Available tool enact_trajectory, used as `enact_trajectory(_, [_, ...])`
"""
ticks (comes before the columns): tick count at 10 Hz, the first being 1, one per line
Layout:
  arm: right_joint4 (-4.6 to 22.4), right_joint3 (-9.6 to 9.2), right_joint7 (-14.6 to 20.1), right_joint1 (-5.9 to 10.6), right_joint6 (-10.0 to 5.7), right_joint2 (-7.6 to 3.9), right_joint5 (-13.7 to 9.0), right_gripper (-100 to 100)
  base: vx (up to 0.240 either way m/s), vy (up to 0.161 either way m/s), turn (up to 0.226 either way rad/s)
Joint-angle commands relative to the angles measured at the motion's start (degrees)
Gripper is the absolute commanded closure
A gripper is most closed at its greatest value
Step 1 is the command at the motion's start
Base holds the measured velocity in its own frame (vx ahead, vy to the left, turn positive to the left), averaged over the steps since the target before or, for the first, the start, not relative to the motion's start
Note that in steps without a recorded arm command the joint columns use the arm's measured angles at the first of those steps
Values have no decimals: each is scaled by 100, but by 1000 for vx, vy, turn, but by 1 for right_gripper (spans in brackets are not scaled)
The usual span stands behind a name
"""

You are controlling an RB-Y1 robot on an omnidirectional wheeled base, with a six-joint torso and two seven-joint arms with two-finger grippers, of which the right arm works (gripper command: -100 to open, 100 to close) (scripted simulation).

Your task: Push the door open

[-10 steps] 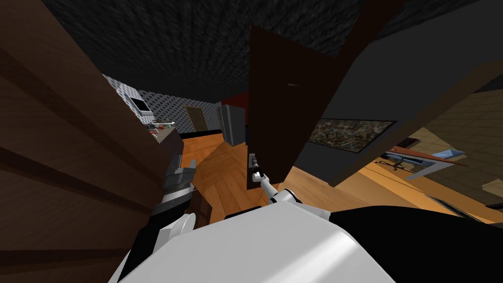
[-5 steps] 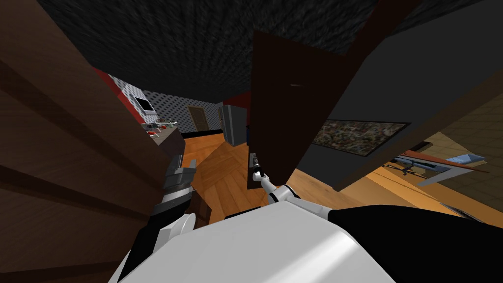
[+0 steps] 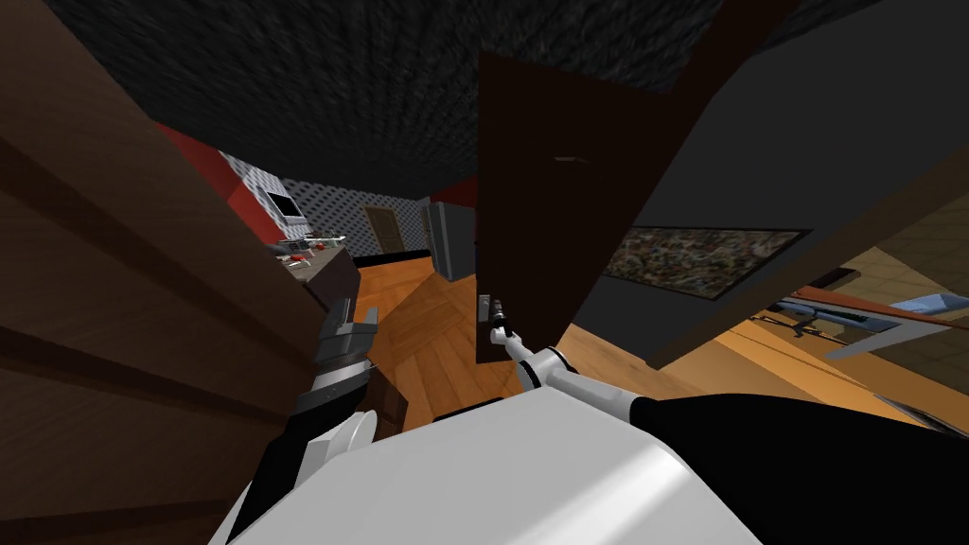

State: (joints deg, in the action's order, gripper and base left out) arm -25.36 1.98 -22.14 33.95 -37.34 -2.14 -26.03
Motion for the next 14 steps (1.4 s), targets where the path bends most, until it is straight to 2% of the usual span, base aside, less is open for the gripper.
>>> enact_trajectory(1, [-281, 83, -109, -138, 139, 8, 3, -100, -89, -25, 19])
enact_trajectory(2, [-281, 83, -109, -138, 139, 8, 3, -100, -35, -10, -14])
enact_trajectory(3, [-159, 280, -159, -53, 79, -24, 42, -100, -90, -15, 139])
enact_trajectory(4, [-113, 355, -178, -21, 56, -28, 57, -100, -117, -50, 130])
enact_trajectory(7, [138, 761, -281, 154, -68, -4, 137, -100, -154, -39, 123])
enact_trajectory(8, [190, 845, -303, 190, -94, 12, 153, -100, -135, -20, 125])
enact_trajectory(9, [293, 1012, -345, 263, -145, 55, 186, -100, -141, -23, 159])
enact_trajectory(12, [486, 1325, -425, 398, -240, 181, 248, -100, -146, 3, 118])
enact_trajectory(14, [642, 1578, -489, 507, -317, 334, 297, -100, -124, 39, 134])
